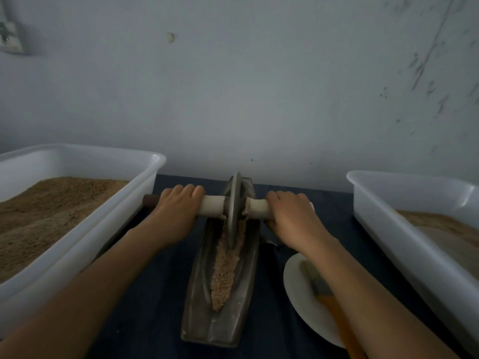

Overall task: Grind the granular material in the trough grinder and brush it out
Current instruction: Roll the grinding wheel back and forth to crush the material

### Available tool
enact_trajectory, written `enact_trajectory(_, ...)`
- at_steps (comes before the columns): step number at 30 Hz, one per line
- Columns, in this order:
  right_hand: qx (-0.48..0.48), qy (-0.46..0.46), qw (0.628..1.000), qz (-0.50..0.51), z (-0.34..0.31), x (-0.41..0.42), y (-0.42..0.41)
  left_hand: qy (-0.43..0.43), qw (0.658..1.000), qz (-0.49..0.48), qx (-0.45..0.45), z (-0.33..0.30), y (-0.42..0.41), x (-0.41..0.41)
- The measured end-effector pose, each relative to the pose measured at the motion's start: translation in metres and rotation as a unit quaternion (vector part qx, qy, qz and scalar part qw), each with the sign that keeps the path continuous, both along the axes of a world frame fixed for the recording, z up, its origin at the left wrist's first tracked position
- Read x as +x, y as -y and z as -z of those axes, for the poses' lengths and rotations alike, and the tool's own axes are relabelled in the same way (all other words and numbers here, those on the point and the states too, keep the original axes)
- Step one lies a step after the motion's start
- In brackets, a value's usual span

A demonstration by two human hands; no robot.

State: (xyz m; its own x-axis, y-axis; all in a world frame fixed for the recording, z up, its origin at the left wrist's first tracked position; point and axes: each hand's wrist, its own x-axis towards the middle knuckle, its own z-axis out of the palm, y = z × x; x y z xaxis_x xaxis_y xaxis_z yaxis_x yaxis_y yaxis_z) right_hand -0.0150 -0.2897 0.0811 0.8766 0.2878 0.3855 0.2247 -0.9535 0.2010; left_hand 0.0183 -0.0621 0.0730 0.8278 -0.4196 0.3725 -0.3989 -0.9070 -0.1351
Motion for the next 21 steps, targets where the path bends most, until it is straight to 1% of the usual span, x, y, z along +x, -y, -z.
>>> enact_trajectory(1,-0.004,0.008,1.000,0.003,0.001,0.000,-0.001,0.004,1.000,0.005,-0.010,0.001,0.000,0.001)
enact_trajectory(3,-0.001,-0.002,1.000,0.003,0.000,-0.001,-0.001,0.004,1.000,0.014,-0.008,0.000,-0.001,-0.001)
enact_trajectory(5,0.014,-0.051,0.999,-0.001,-0.004,-0.006,-0.001,-0.025,0.999,0.017,0.015,-0.004,-0.004,-0.005)
enact_trajectory(7,0.023,-0.123,0.992,-0.003,-0.011,-0.013,-0.003,-0.087,0.995,0.017,0.042,-0.013,-0.006,-0.012)
enact_trajectory(9,0.031,-0.203,0.979,0.002,-0.021,-0.022,-0.006,-0.171,0.983,0.024,0.056,-0.025,-0.007,-0.022)
enact_trajectory(12,0.036,-0.312,0.950,-0.001,-0.039,-0.038,-0.011,-0.303,0.950,0.032,0.071,-0.043,-0.011,-0.038)
enact_trajectory(14,0.040,-0.357,0.933,-0.015,-0.050,-0.048,-0.012,-0.363,0.928,0.037,0.076,-0.051,-0.015,-0.045)
enact_trajectory(17,0.036,-0.393,0.918,-0.023,-0.058,-0.056,-0.012,-0.402,0.912,0.050,0.065,-0.056,-0.021,-0.049)
enact_trajectory(19,0.029,-0.383,0.923,-0.024,-0.057,-0.054,-0.012,-0.406,0.911,0.046,0.057,-0.054,-0.021,-0.047)
enact_trajectory(21,0.033,-0.361,0.932,-0.025,-0.052,-0.048,-0.011,-0.391,0.918,0.039,0.046,-0.049,-0.019,-0.043)
